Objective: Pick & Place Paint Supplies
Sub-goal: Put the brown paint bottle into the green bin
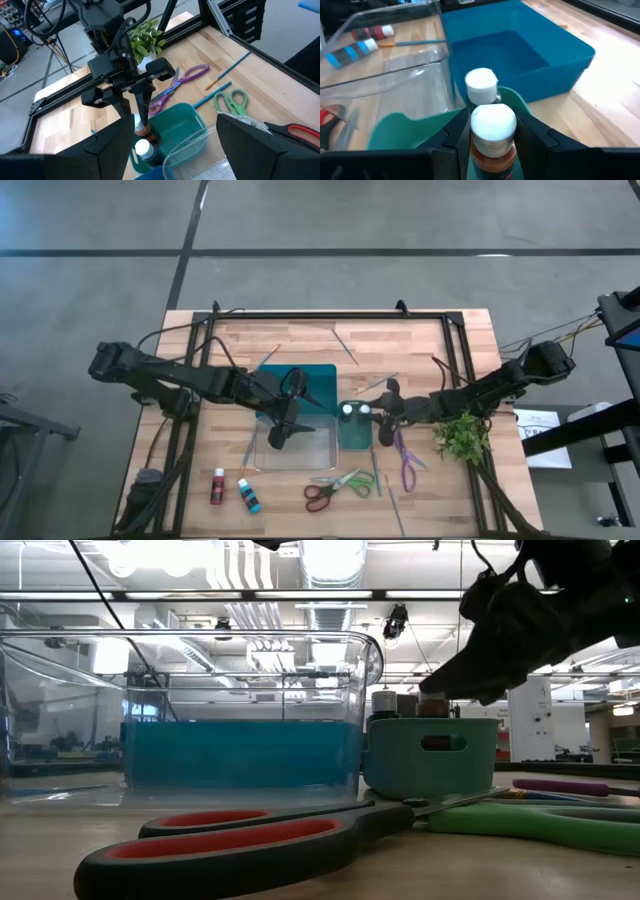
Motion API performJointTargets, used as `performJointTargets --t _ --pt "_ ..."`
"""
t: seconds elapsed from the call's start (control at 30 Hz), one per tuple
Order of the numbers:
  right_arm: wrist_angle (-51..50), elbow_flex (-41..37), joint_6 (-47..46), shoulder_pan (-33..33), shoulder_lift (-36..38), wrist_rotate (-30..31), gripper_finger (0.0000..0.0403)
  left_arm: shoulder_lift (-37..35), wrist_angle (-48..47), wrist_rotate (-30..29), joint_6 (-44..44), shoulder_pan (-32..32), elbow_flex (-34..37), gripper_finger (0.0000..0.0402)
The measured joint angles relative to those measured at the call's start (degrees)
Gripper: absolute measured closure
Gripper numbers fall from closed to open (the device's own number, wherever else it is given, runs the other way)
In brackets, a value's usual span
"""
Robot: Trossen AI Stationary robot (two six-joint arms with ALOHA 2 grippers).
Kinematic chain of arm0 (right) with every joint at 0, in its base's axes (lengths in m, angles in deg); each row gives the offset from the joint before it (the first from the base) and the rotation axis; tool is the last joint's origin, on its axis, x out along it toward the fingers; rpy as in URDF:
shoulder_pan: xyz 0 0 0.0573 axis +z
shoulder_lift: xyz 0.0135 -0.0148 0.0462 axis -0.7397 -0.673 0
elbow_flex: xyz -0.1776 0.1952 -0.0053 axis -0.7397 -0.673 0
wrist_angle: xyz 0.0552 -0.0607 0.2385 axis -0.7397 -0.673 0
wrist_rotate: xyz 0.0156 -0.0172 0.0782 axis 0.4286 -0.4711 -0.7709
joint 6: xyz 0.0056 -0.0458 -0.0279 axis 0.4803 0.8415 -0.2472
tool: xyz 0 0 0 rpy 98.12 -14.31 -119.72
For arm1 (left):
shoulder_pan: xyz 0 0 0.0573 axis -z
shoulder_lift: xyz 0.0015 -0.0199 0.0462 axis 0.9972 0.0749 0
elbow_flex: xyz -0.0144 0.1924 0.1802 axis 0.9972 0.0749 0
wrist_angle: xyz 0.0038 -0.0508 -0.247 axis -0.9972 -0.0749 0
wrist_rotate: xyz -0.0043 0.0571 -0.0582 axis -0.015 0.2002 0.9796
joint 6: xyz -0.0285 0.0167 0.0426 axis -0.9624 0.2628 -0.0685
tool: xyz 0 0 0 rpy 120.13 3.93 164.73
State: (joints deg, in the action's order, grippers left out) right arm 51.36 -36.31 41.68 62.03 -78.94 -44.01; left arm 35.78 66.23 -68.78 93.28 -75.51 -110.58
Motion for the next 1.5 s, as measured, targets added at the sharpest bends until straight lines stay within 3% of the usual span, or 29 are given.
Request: performJointTargets --t 1.5 --pt "-1.36 1.83 3.96 -2.43 -0.29 -4.06 0.0292 0.0 0.0 0.0 0.04 -0.02 0.0 0.0113"
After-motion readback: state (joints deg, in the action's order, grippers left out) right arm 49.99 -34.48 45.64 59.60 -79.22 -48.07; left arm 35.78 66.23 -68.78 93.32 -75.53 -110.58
